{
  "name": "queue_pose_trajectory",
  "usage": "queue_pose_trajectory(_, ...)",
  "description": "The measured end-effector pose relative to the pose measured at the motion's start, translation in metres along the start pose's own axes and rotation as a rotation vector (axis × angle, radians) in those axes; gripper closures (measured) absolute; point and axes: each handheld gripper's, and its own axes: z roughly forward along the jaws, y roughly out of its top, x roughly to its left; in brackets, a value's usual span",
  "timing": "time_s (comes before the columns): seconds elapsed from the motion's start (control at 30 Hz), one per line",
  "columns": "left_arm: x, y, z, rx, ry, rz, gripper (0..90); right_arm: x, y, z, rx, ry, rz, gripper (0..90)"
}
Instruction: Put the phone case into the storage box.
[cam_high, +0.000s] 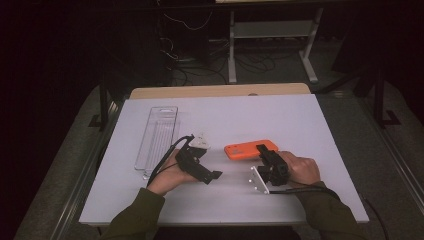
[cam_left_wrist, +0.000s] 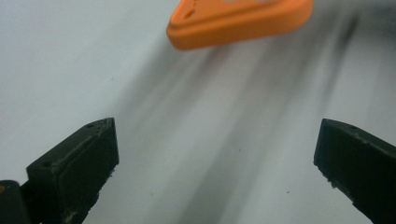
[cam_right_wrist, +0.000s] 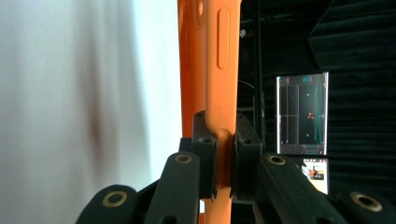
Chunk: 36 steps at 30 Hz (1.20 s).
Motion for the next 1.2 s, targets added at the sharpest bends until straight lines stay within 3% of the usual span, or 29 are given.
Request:
queue_pose_trajectory(0.03,-0.001,-0.002,0.001,-0.021,0.0,-0.017,0.0,0.0,0.0,0.0,0.004,0.008,0.012,80.9)
queue_pose_trajectory(0.1,-0.001,-0.005,0.0,-0.002,0.013,-0.002,0.0,-0.002,-0.002,0.001,-0.005,0.008,0.014,80.9)
queue_pose_trajectory(0.17,-0.003,-0.007,0.003,-0.034,0.011,-0.044,0.0,-0.003,-0.002,0.0,-0.004,0.013,0.031,80.9)
queue_pose_trajectory(0.37,0.0,-0.008,0.003,-0.023,0.013,-0.012,0.0,-0.004,-0.003,0.001,-0.017,0.02,0.06,80.9)
queue_pose_trajectory(0.47,-0.002,-0.008,0.005,-0.04,0.004,-0.023,0.0,-0.005,-0.004,0.002,-0.017,0.03,0.068,80.9)
queue_pose_trajectory(0.7,-0.001,-0.008,0.005,-0.012,0.009,0.009,0.0,-0.007,-0.004,0.001,-0.016,0.055,0.132,80.9)
queue_pose_trajectory(0.87,0.0,-0.009,0.005,-0.028,0.009,-0.013,0.0,-0.008,-0.004,0.001,-0.018,0.054,0.146,80.9)
queue_pose_trajectory(0.97,0.001,-0.009,0.003,-0.014,0.012,0.003,0.0,-0.009,-0.004,0.002,-0.017,0.063,0.161,80.9)
queue_pose_trajectory(1.2,0.001,-0.009,0.003,-0.03,0.008,-0.008,0.0,-0.011,-0.004,0.003,-0.016,0.087,0.203,80.8)
